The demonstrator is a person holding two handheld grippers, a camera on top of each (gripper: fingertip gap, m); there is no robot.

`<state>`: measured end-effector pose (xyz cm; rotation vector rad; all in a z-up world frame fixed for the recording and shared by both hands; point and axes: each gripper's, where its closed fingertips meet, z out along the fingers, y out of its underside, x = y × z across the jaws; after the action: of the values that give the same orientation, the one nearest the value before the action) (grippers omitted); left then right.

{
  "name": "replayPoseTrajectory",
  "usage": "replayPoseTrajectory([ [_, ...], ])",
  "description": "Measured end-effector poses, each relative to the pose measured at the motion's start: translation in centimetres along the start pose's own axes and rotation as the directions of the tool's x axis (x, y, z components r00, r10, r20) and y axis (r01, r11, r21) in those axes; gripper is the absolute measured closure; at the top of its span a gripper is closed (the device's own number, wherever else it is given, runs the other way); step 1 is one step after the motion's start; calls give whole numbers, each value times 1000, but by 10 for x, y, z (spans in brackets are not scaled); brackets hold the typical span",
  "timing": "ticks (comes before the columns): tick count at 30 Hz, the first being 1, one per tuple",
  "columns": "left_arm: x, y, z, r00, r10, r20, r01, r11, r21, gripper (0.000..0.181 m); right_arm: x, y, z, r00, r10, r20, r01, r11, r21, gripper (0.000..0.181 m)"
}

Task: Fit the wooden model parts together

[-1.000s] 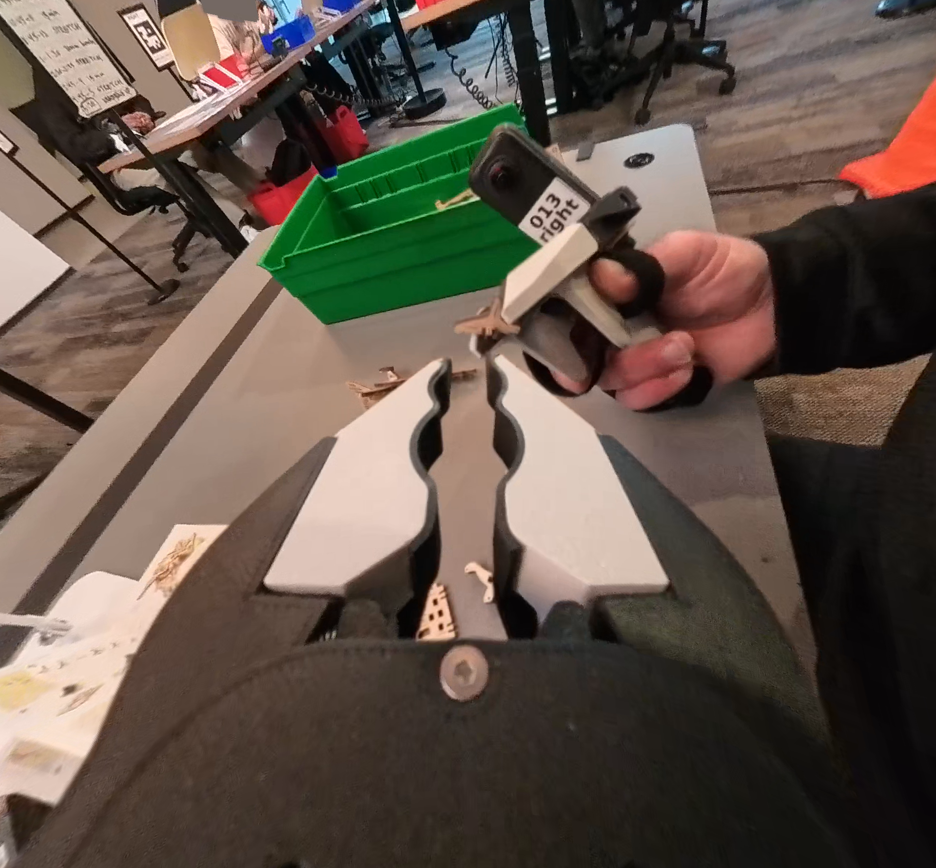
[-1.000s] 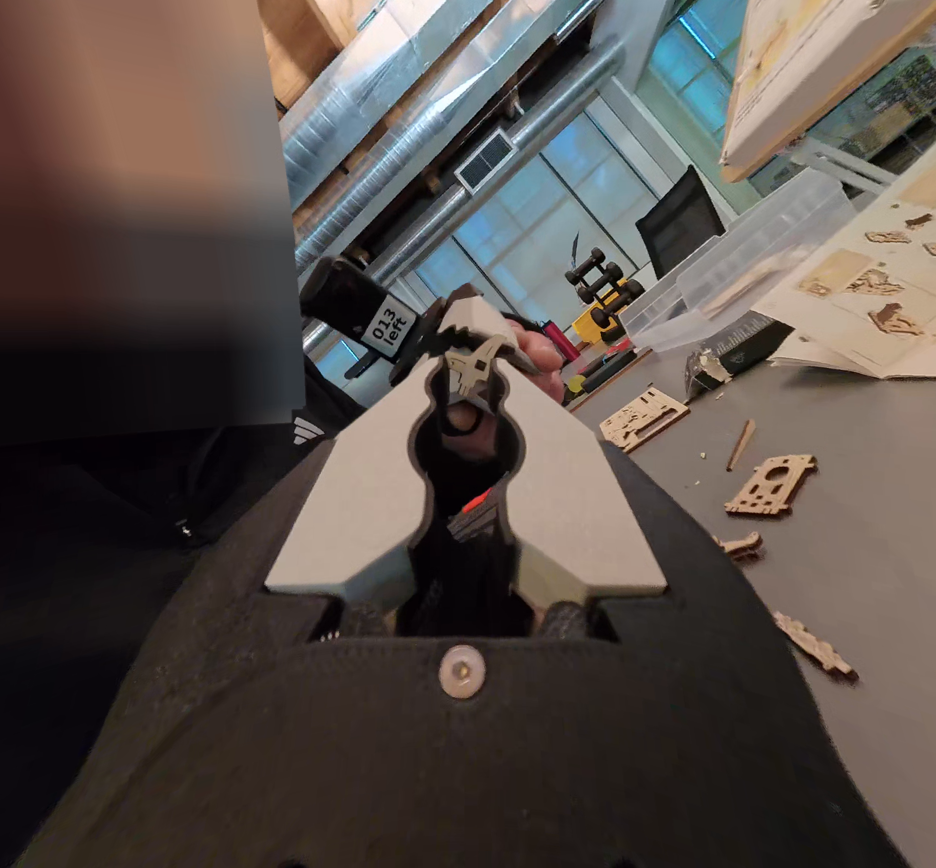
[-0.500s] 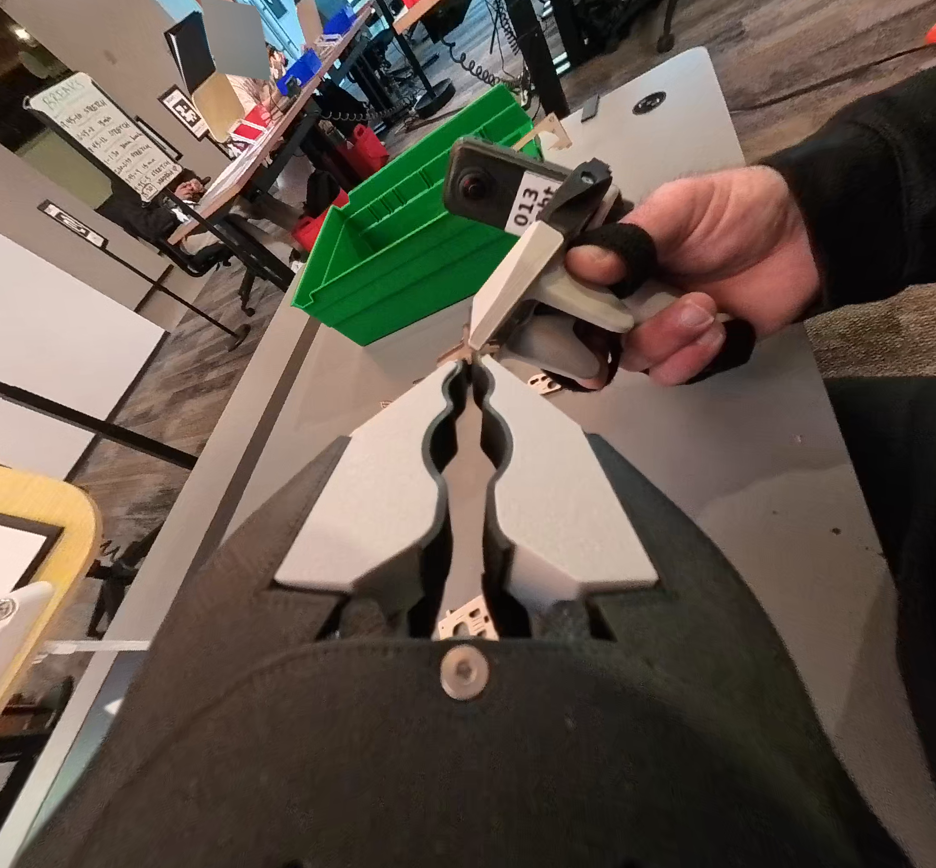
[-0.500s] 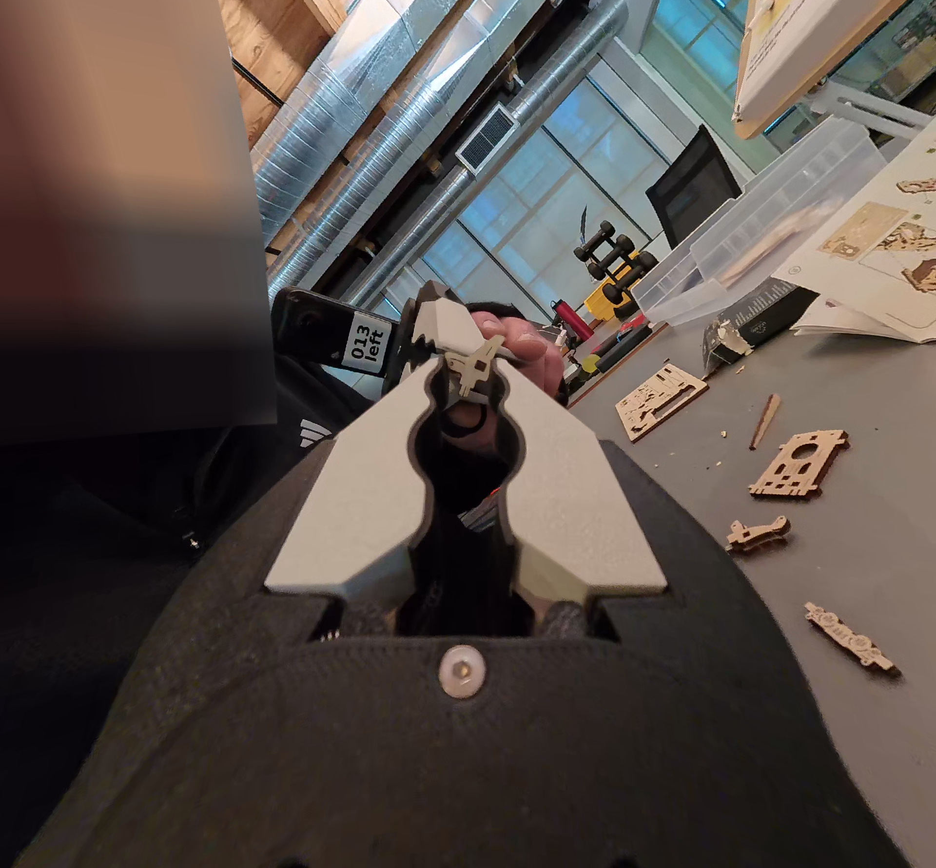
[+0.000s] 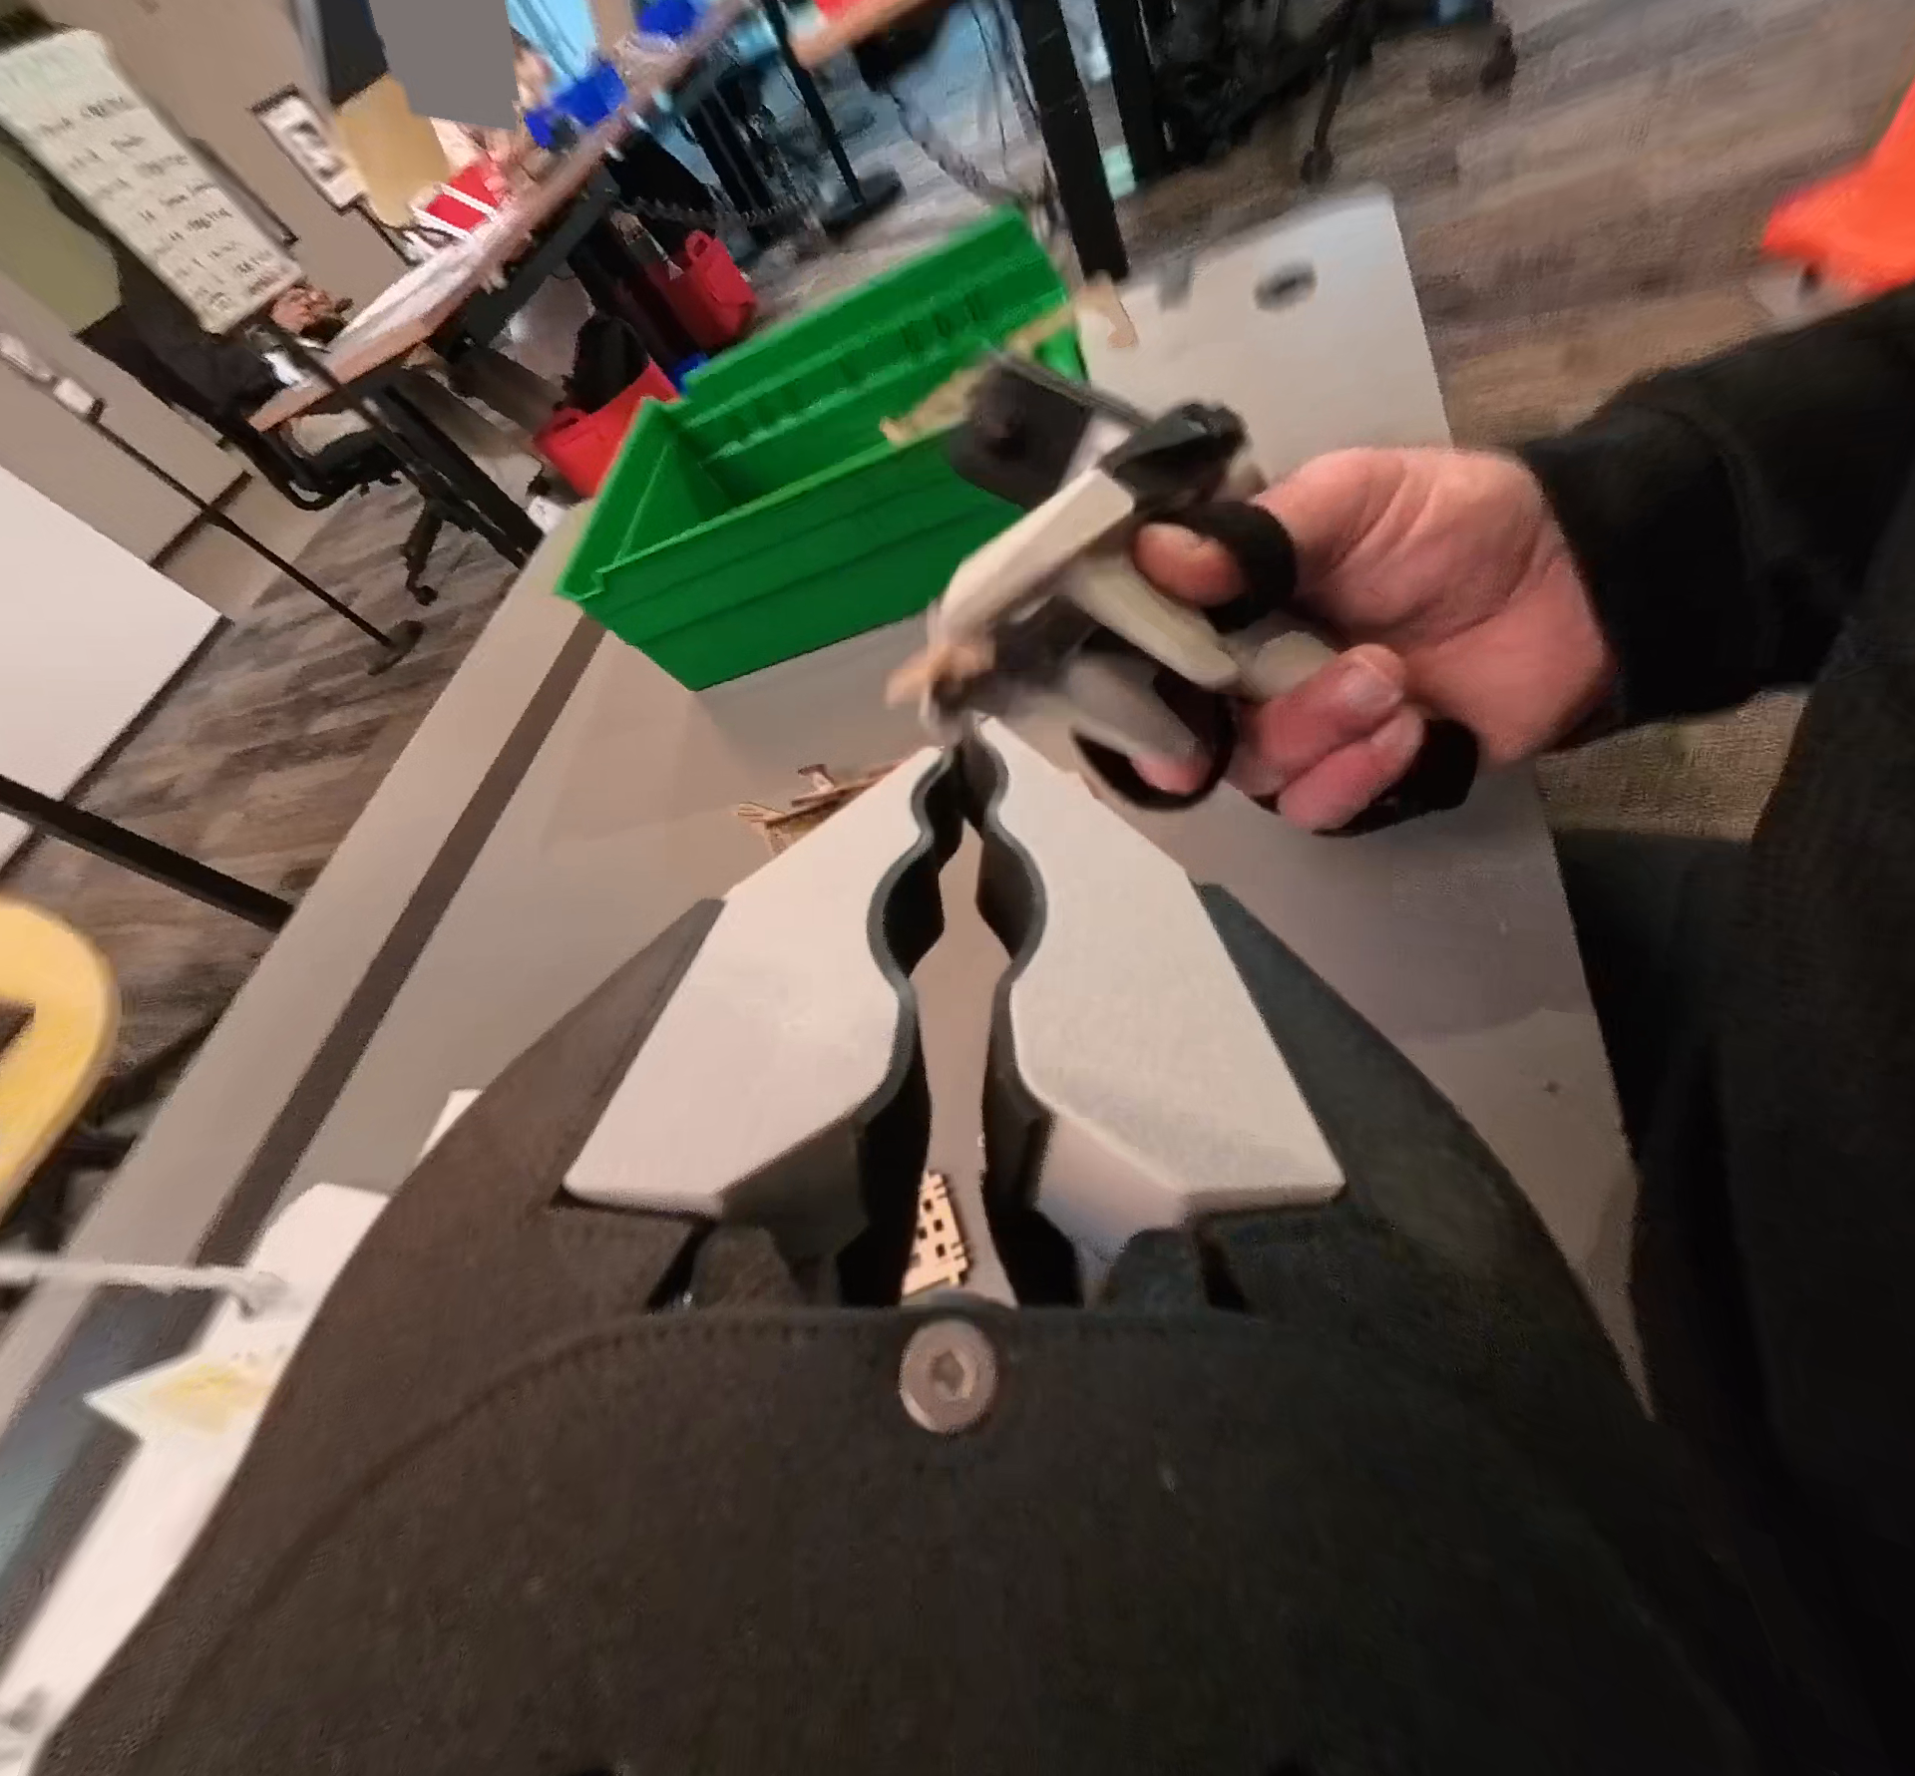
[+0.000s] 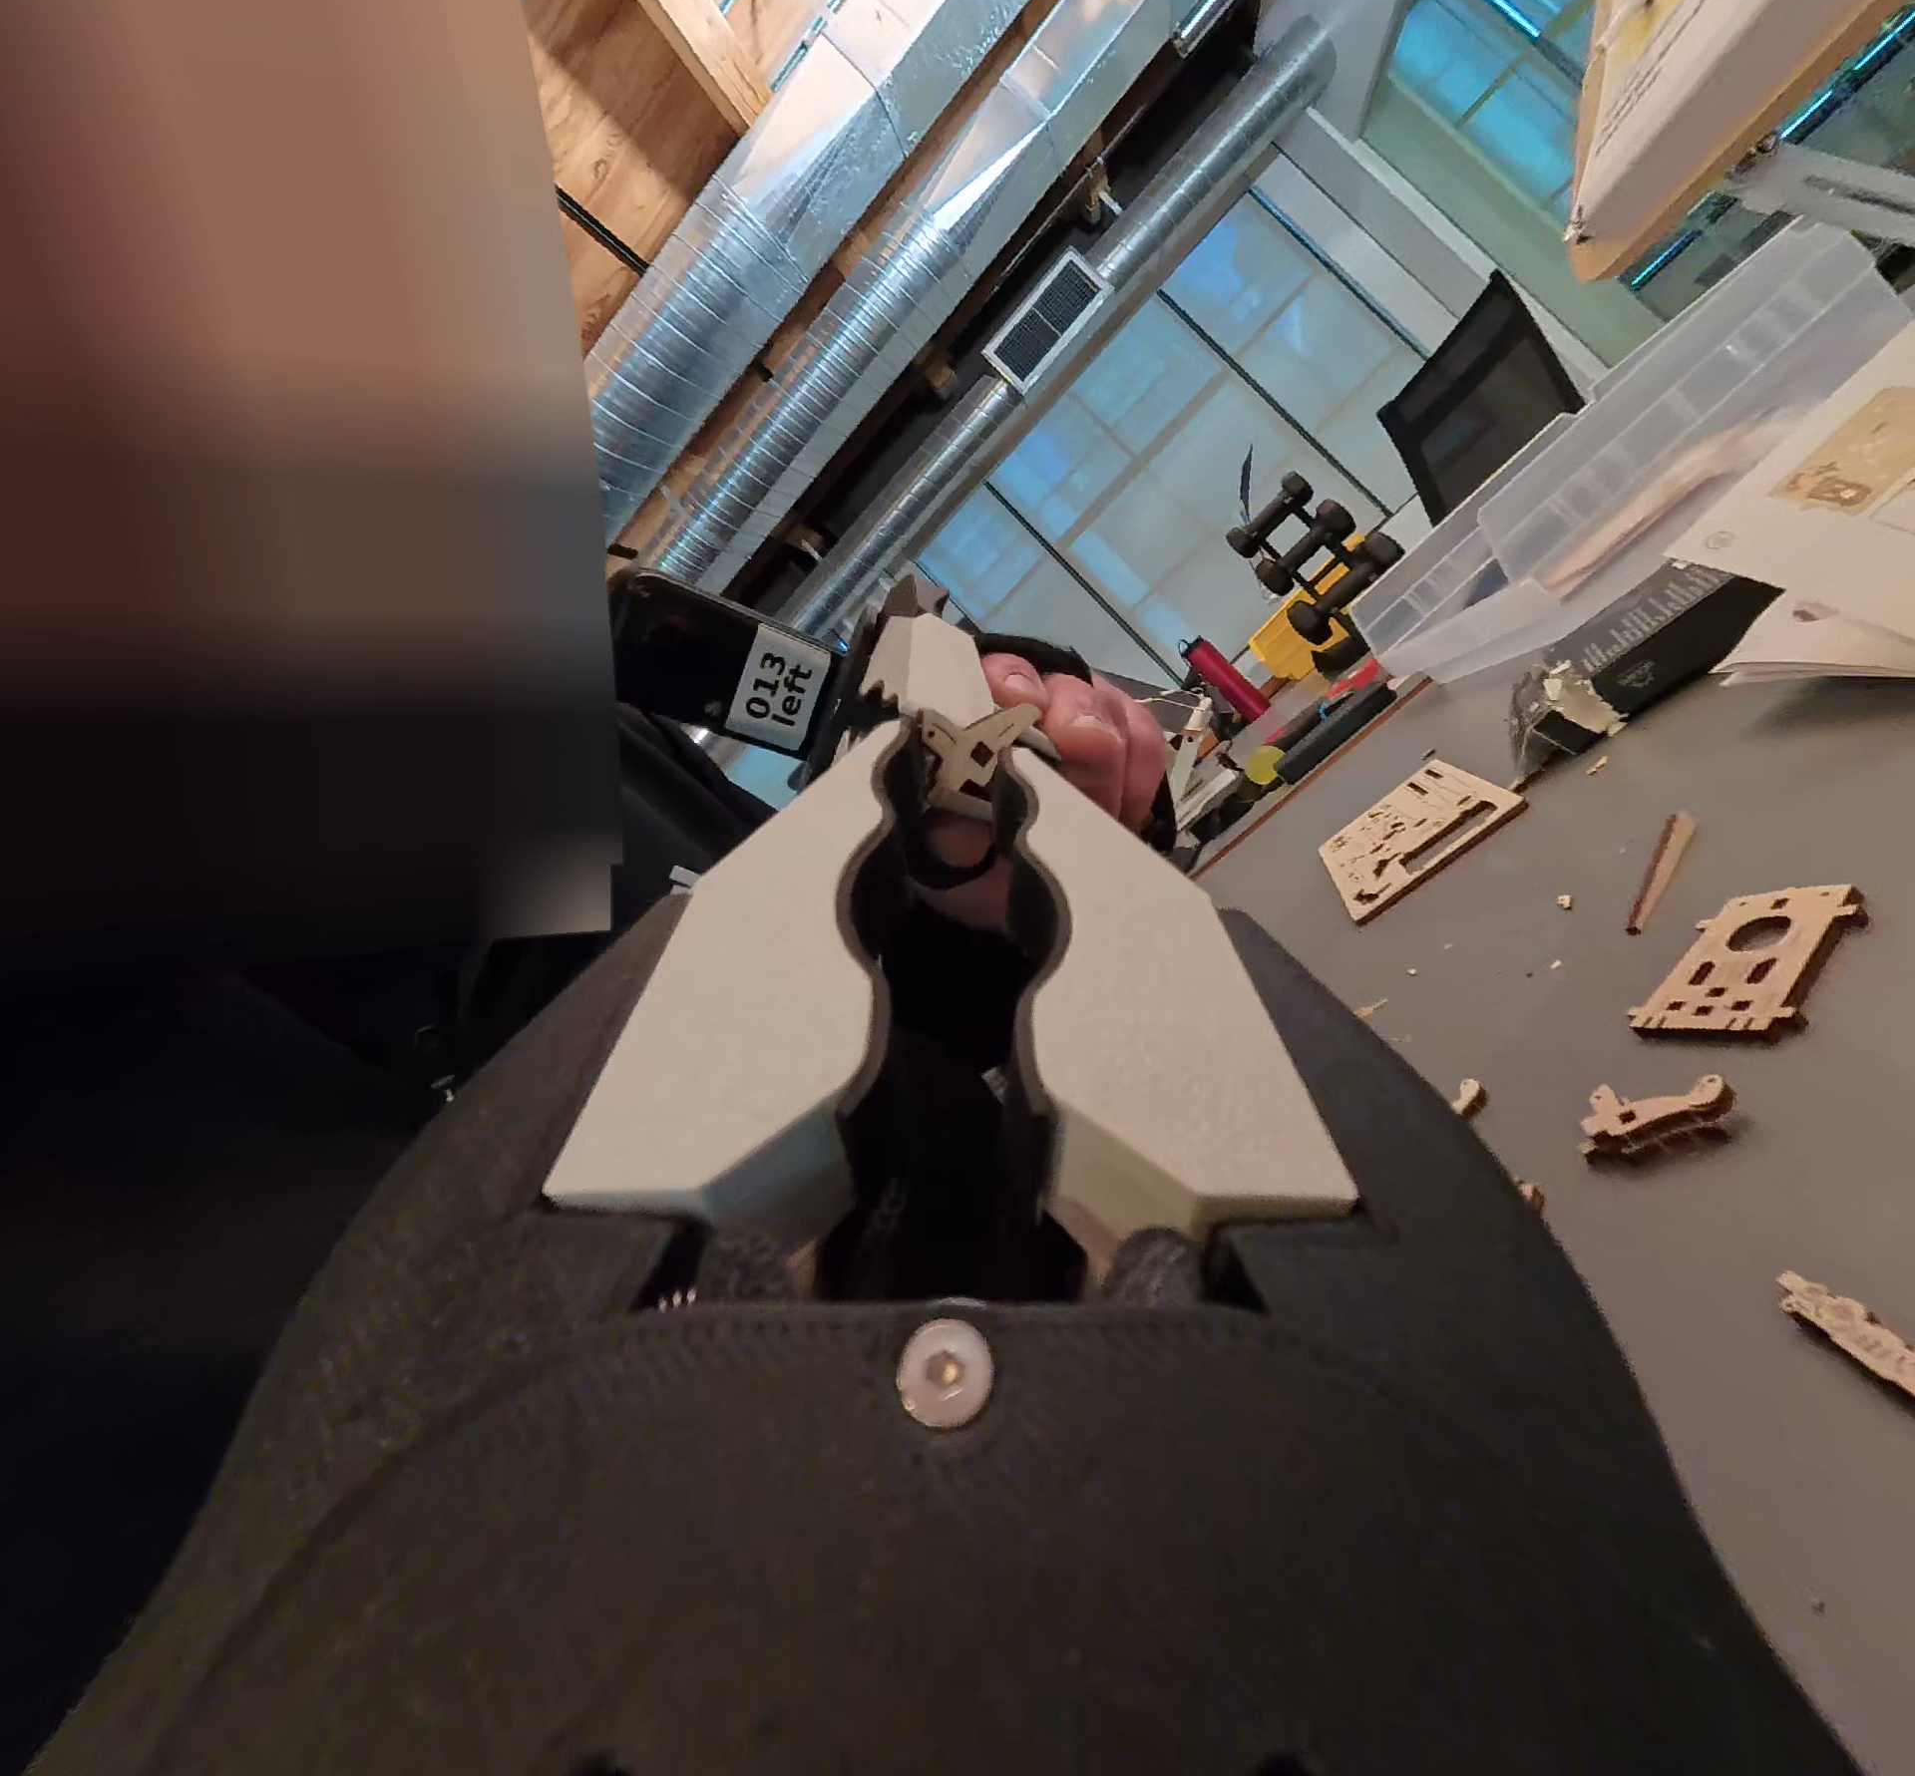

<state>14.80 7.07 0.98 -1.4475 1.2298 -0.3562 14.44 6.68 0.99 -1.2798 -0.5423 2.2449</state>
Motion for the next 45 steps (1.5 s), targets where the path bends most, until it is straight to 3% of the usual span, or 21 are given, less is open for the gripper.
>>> replayPoseTrajectory([
  [2,-25,2,-18,997,-43,68,43,999,6,181,5,-29,-27,999,48,0,-47,982,183,171],
  [3,-24,10,-17,997,-48,64,49,999,-11,181,13,-36,-46,998,29,-61,-16,978,208,172],
  [4,-17,16,-12,997,-51,50,51,999,-12,181,18,-28,-49,992,-10,-123,28,989,145,170],
  [6,-7,23,-4,998,-67,-9,66,996,-52,181,12,-13,-30,994,-35,-105,41,997,58,169],
  [8,-10,10,-2,994,-109,-14,110,993,48,181,5,-17,-26,995,-64,-71,67,996,54,168],
  [13,1,3,13,1000,-10,21,9,998,61,162,4,-1,-12,998,-43,-44,43,999,6,168],
  [20,8,5,20,997,72,31,-73,997,31,179,3,-1,-8,1000,-5,-24,5,1000,26,168],
  [27,8,6,18,995,100,19,-101,995,17,179,3,1,-7,1000,1,-21,-1,1000,18,167],
  [30,8,7,19,992,126,18,-126,992,9,180,0,0,-7,1000,29,2,-29,1000,10,151],
  [38,10,7,18,975,220,33,-219,975,-23,180,5,0,-5,996,79,-34,-78,997,21,166],
  [45,13,3,16,988,157,7,-157,987,-26,181,1,0,-8,996,84,12,-84,996,39,168],
])
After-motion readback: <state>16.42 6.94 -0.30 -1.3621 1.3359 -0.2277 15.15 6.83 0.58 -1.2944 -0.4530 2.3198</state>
